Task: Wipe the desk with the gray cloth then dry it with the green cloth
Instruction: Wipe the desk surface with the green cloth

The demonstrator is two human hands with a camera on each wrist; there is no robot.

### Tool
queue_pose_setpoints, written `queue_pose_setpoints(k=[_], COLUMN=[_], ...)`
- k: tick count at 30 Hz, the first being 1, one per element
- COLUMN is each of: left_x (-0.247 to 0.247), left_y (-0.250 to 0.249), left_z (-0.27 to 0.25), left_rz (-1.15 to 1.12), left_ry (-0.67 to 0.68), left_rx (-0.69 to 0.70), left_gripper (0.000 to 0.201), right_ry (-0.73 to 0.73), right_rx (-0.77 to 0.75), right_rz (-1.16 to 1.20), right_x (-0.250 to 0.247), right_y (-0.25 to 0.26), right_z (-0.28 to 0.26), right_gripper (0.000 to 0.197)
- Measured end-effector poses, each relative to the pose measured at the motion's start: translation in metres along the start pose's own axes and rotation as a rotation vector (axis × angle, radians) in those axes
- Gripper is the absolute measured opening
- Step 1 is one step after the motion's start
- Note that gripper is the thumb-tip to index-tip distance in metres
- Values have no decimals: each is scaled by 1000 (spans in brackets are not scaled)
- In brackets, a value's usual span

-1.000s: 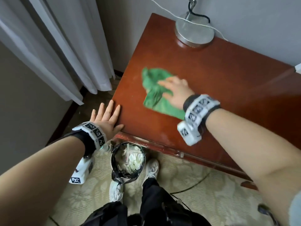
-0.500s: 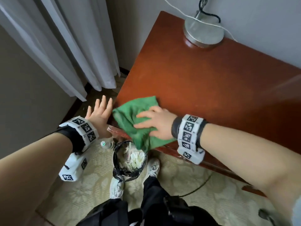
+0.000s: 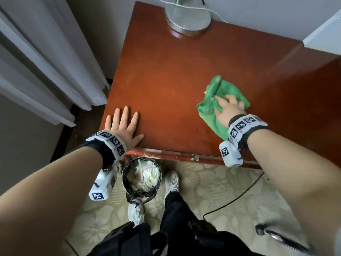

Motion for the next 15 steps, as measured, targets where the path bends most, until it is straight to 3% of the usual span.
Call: queue_pose_setpoints(k=[3,5,7,8,10,12,14,15], left_x=[1,2,2,2,2,2,3,3], left_y=[0,0,1,1,1,1,1,0], left_z=[0,-1,-1,-2,-2,-1,-1,-1], left_rz=[-5,-11,-15,-17,-25,-28,-16,-10], left_ry=[-16,-32,-42,-45,-45,-40,-39,-41], left_rx=[-3,0,3,8,14,15,12,10], left_gripper=[72,71,71,71,71,70,71,71], right_ry=[91,256,344,299,78,-85,-38,4], right_rx=[-435,-668,-808,-805,-629,-277,74,174], right_rz=[-99,-84,-60,-32,27,19,-42,-47], right_x=[21,31,30,22,7,-4,1,8], right_y=[42,71,83,82,65,36,14,11], right_z=[-44,-78,-98,-100,-87,-70,-61,-63], right_gripper=[53,55,55,53,52,51,50,49])
Point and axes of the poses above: each hand's wrist, its own z-axis towards the middle knuckle, its own x-axis out of the palm, y = z × x, the point moved 1 cm from there along z, towards the middle knuckle, and after that the axes turned 13 degrees about -x, right-handed, at the moved point
